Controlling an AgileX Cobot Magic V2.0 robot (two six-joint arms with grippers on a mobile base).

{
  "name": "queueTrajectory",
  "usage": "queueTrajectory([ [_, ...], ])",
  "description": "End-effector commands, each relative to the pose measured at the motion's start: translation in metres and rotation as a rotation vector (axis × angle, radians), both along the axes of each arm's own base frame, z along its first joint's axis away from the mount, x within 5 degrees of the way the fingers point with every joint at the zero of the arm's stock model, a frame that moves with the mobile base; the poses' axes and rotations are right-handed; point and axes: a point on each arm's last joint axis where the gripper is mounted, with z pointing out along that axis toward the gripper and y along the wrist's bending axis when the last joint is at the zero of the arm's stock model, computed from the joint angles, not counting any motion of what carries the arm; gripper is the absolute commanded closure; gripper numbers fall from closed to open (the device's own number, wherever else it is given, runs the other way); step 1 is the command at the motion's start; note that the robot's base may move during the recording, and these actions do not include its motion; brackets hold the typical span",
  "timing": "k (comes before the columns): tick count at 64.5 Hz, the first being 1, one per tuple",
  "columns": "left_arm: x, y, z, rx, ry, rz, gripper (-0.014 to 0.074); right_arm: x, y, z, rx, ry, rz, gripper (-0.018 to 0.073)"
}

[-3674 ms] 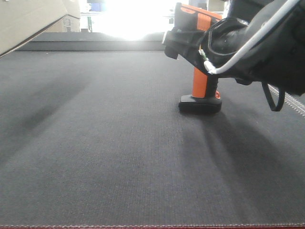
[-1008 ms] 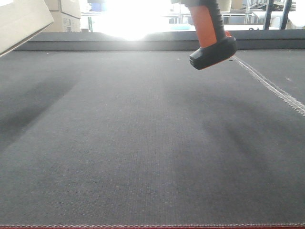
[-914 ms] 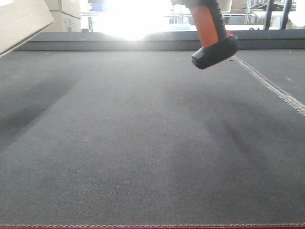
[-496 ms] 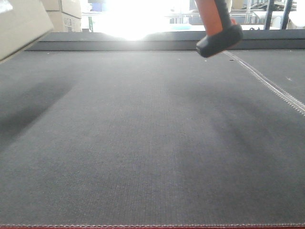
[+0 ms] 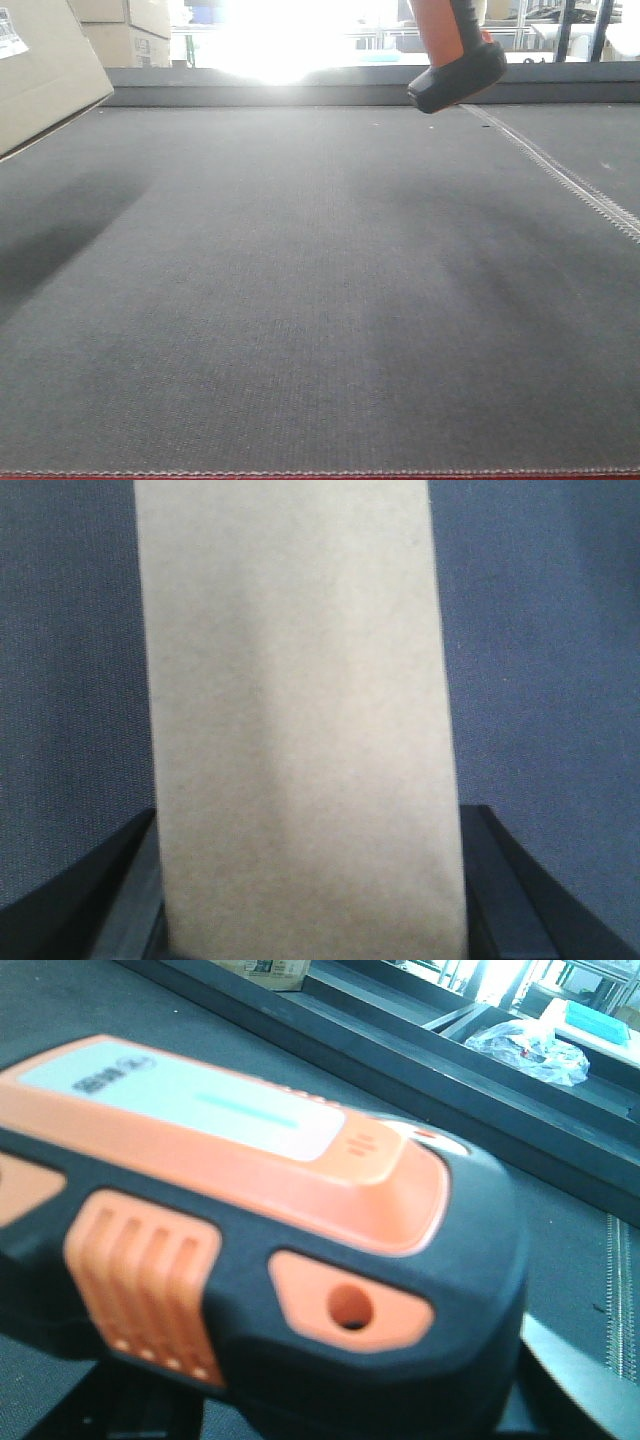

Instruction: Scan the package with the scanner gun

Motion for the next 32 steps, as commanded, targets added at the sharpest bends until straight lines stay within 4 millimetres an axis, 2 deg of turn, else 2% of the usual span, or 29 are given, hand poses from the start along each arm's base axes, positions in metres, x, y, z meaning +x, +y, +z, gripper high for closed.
queueTrajectory([
  [1,-0.0018,-0.0028,0.0045,-0.018,-0.024,0.003,0.0708,0.0002,-0.0053,0.0139,0.006,-0.063,-0.033,0.0713],
  [8,-0.0018,-0.0028,0.0045,-0.018,-0.024,0.003,0.0708,0.0002,-0.0057,0.0135,0.067,-0.041,-0.051,0.0713],
  [16,-0.0018,-0.0028,0.0045,-0.018,-0.024,0.003,0.0708,0.0003,-0.007,0.0126,0.221,0.013,-0.101,0.0713],
  [32,-0.0018,-0.0028,0.0045,-0.018,-0.024,0.003,0.0708,0.0011,-0.0094,0.0136,0.252,0.006,-0.133,0.0713],
])
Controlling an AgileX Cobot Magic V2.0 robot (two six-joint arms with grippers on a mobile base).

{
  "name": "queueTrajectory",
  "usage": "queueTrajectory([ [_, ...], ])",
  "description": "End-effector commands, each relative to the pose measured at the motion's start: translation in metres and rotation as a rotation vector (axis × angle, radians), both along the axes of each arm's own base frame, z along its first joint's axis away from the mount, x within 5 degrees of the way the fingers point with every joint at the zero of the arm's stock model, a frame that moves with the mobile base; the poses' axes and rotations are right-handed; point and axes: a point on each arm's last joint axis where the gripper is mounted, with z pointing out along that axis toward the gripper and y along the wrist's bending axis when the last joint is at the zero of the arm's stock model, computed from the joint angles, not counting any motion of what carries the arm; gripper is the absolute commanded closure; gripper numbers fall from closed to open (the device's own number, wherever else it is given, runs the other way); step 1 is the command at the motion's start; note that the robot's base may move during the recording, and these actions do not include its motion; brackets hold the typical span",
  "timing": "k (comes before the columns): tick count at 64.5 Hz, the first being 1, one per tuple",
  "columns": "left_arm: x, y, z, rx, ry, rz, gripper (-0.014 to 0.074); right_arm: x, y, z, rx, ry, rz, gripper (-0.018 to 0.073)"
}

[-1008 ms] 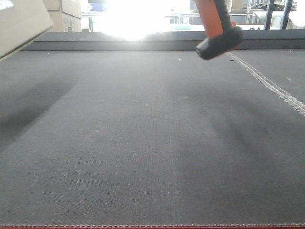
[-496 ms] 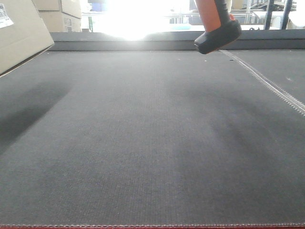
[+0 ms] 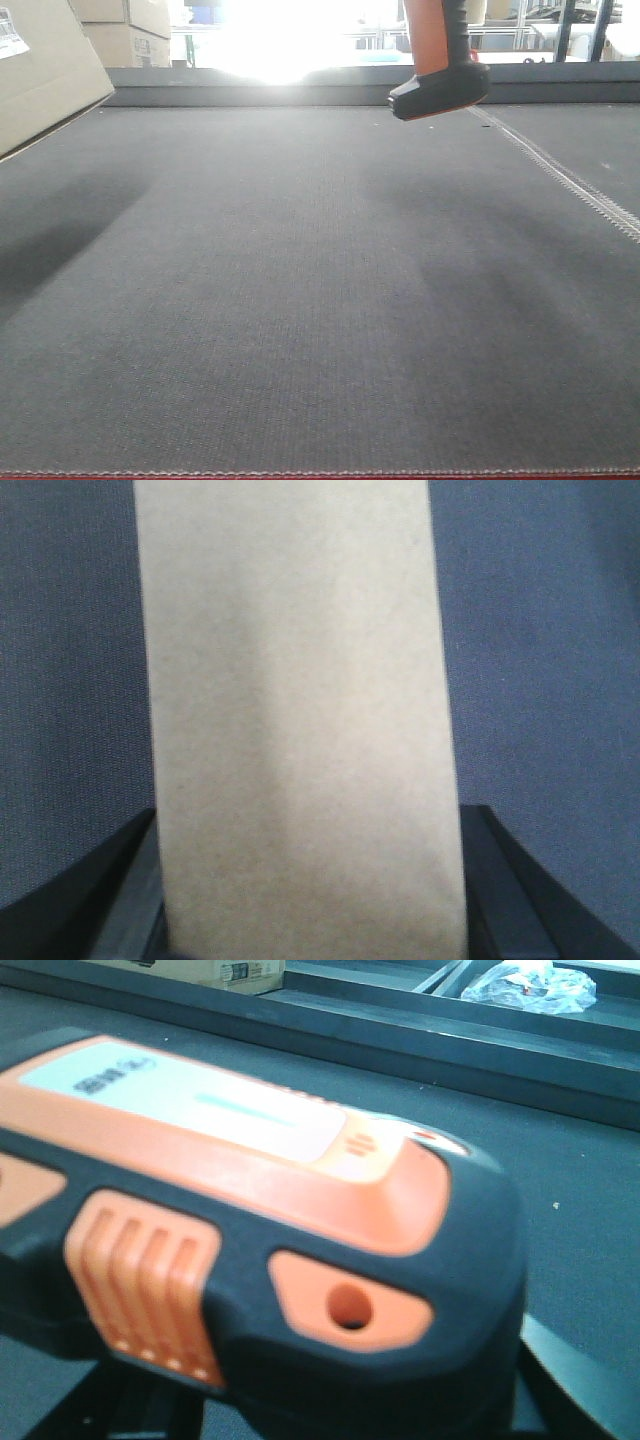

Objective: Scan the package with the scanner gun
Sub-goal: 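Lower the scanner gun back toward the belt with the right gripper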

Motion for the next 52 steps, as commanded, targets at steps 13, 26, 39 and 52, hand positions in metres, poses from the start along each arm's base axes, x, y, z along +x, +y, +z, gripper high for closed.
queueTrajectory([
  [13,-0.002,-0.003,0.005,-0.016,-0.024,0.003,0.0708,0.005,-0.007,0.003,0.022,-0.039,-0.077,0.0713],
  [26,-0.002,-0.003,0.005,-0.016,-0.024,0.003,0.0708,0.015,-0.008,-0.022,0.074,0.027,-0.137,0.0717],
  [39,-0.002,-0.003,0.005,-0.016,-0.024,0.003,0.0708,0.021,-0.012,-0.03,0.177,0.058,-0.196,0.0717],
  [52,-0.002,-0.003,0.005,-0.016,-0.024,0.003,0.0708,0.021,-0.009,-0.026,0.1,0.003,-0.141,0.0717],
])
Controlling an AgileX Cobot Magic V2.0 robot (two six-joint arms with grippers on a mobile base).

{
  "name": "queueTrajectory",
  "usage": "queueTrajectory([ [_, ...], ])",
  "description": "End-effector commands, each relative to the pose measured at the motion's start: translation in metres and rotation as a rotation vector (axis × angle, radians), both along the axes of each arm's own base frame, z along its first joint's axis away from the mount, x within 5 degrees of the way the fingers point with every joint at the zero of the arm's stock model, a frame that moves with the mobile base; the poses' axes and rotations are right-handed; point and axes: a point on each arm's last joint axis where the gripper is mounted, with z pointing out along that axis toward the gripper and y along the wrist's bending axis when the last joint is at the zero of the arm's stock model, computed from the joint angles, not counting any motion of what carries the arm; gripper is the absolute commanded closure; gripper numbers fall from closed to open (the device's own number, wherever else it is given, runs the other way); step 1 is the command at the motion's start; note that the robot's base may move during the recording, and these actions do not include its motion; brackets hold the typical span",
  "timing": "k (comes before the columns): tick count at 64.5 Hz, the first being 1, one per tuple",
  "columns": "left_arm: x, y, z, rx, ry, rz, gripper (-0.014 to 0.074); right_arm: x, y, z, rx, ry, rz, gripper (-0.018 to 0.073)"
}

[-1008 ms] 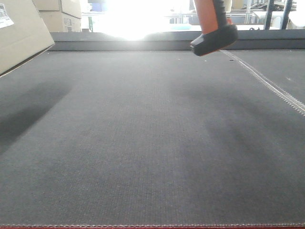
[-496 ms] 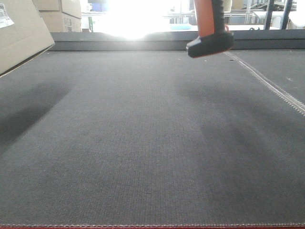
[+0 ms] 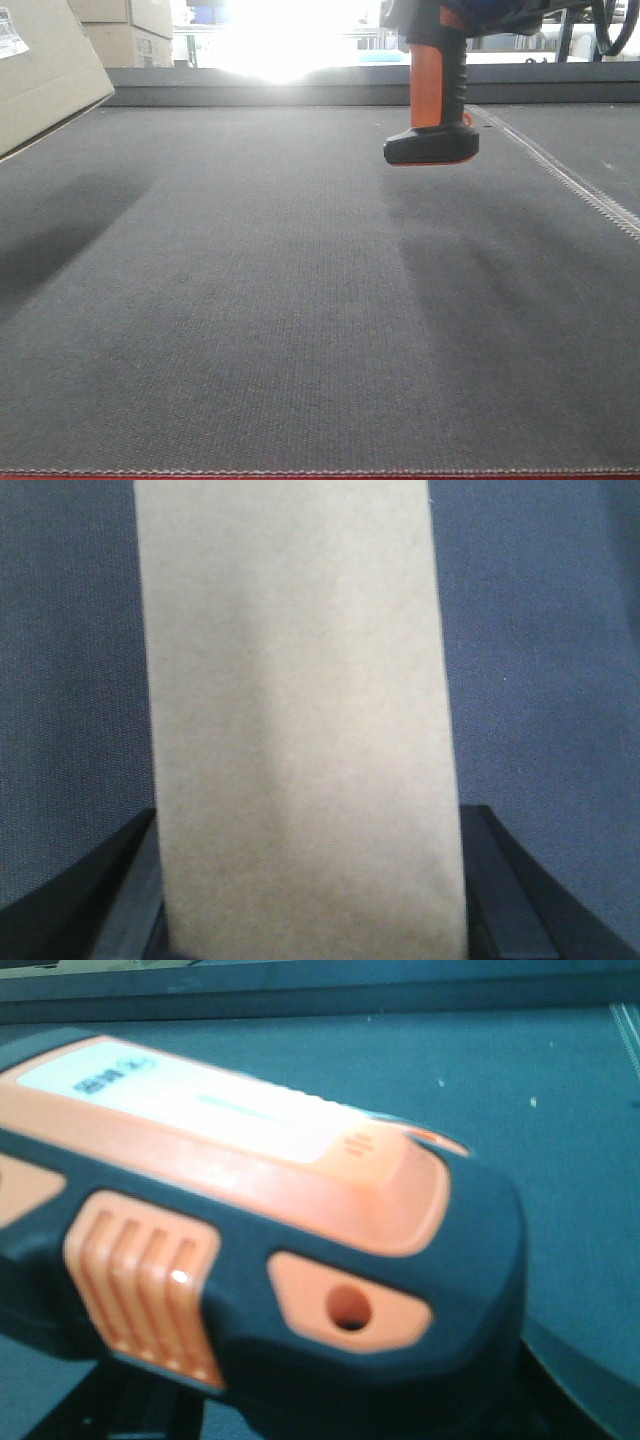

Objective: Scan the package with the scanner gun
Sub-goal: 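Lower the scanner gun back toward the belt with the right gripper, then set the scanner upright on the belt and open the right gripper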

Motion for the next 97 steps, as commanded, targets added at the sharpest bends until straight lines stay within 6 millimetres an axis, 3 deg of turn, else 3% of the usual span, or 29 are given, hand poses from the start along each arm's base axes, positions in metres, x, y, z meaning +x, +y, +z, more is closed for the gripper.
queueTrajectory([
  [1,-0.002,-0.003,0.005,-0.015,-0.024,0.001,0.0708,0.001,-0.004,0.012,-0.065,-0.089,0.0,0.0717],
  [13,-0.002,-0.003,0.005,-0.015,-0.024,0.001,0.0708,0.003,-0.003,0.009,-0.104,-0.095,0.017,0.0717],
  [34,-0.002,-0.003,0.005,-0.015,-0.024,0.001,0.0708,0.017,0.001,-0.023,-0.143,-0.03,0.009,0.0717],
  [56,-0.002,-0.003,0.005,-0.015,-0.024,0.001,0.0708,0.023,0.003,-0.039,-0.162,-0.004,-0.001,0.0717],
  [86,-0.002,-0.004,0.005,-0.029,-0.026,-0.001,0.0708,0.022,0.007,-0.045,-0.183,0.042,0.062,0.0717],
  [92,-0.002,-0.004,0.005,-0.029,-0.026,-0.001,0.0708,0.021,0.008,-0.046,-0.182,0.055,0.072,0.061],
  [97,-0.002,-0.004,0.005,-0.029,-0.026,-0.001,0.0708,0.021,0.008,-0.046,-0.182,0.06,0.076,0.0417],
])
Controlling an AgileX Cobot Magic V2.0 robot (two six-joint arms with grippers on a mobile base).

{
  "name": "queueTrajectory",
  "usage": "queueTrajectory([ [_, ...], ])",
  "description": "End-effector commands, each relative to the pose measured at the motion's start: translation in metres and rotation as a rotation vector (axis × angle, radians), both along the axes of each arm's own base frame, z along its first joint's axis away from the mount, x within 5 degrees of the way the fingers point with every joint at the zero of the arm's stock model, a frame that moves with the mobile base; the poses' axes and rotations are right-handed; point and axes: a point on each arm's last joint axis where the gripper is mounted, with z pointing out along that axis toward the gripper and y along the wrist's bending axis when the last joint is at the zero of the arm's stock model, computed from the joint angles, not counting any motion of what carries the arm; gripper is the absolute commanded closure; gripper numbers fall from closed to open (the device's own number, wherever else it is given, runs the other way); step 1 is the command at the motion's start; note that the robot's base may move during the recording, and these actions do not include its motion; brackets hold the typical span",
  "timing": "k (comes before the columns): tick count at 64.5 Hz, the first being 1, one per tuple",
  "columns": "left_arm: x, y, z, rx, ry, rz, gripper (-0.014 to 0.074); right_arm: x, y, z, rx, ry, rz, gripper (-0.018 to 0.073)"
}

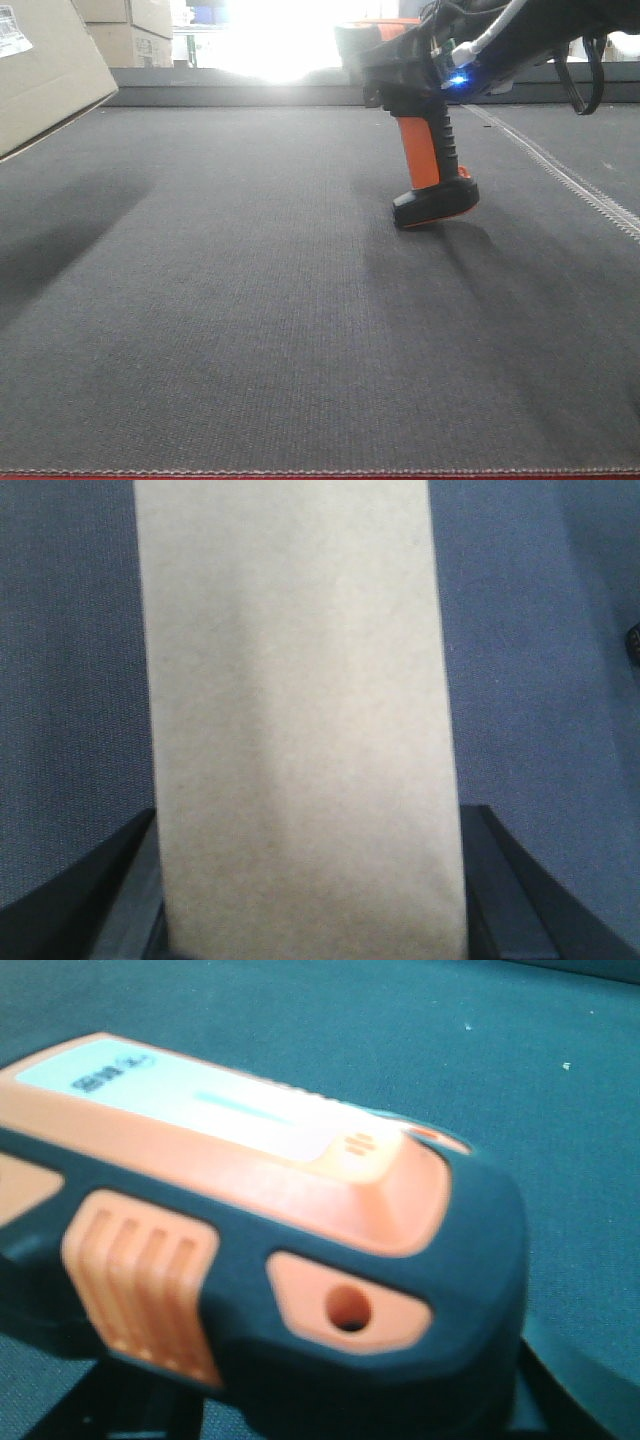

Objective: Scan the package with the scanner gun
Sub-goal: 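Set the scanner upright on the belt and open the right gripper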

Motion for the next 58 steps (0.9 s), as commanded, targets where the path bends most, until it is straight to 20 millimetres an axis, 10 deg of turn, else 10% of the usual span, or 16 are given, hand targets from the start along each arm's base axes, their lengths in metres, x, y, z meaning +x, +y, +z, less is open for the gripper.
queueTrajectory([
  [1,-0.0018,-0.0029,0.0046,-0.017,-0.025,-0.001,0.0708,0.0003,-0.001,0.0052,0.003,-0.008,0.006,0.0377],
  [12,-0.0018,-0.0029,0.0046,-0.017,-0.025,-0.001,0.0708,0.0002,-0.0009,0.0051,0.003,-0.006,0.007,0.0067],
  [58,-0.0018,-0.0029,0.0046,-0.017,-0.025,-0.001,0.0708,0.0014,-0.0075,0.0021,-0.005,0.023,0.009,0.0104],
])
